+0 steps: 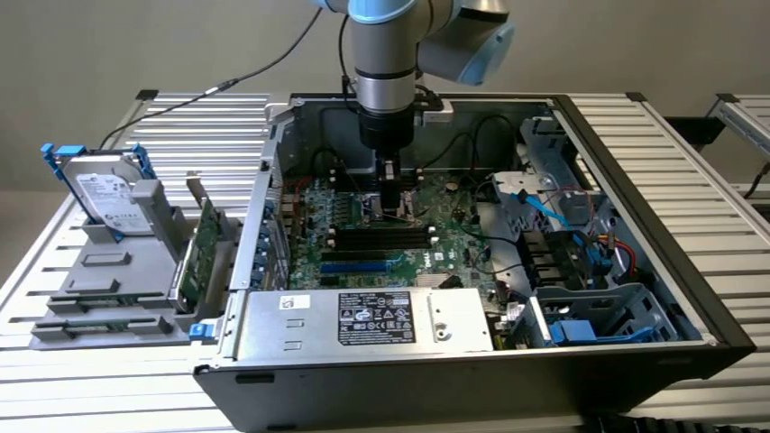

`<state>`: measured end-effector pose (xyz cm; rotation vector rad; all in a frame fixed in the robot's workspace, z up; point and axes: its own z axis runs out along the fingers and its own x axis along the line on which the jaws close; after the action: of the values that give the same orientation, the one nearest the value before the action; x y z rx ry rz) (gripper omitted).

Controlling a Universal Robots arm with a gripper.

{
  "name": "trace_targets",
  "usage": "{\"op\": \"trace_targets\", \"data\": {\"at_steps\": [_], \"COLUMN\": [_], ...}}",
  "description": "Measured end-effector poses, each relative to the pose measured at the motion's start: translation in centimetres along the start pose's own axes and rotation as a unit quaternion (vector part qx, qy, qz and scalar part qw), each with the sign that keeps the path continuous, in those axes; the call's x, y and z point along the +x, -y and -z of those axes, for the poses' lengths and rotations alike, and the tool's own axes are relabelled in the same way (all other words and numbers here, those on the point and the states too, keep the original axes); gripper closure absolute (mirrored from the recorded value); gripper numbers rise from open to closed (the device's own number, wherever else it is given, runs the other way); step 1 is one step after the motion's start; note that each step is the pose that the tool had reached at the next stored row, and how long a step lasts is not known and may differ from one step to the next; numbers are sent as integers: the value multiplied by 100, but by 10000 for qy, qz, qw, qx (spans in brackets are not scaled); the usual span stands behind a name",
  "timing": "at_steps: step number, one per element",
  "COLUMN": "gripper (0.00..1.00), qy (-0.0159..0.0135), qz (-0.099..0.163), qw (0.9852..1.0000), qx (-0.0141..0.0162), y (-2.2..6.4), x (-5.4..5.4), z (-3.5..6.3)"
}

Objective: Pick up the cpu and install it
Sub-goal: 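Place the cpu into insertion slot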

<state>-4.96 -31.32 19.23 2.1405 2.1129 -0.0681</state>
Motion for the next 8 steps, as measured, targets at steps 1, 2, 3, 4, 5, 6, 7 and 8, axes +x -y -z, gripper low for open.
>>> {"op": "trace_targets", "data": {"at_steps": [1,2,3,4,5,6,7,8], "gripper": [32,32,32,32,32,32,32,32], "qy": [0,-1,-4,-7,-13,-19,-27,-36], "qz": [0,1,2,2,3,3,3,4], "qw": [10000,10000,10000,10000,10000,10000,10000,10000], "qx": [-1,-3,-4,-4,-4,-4,-4,-4], "y": [1,2,2,3,4,5,5,6], "x": [0,0,0,0,0,0,0,0], "z": [0,0,0,0,1,1,1,1]}}
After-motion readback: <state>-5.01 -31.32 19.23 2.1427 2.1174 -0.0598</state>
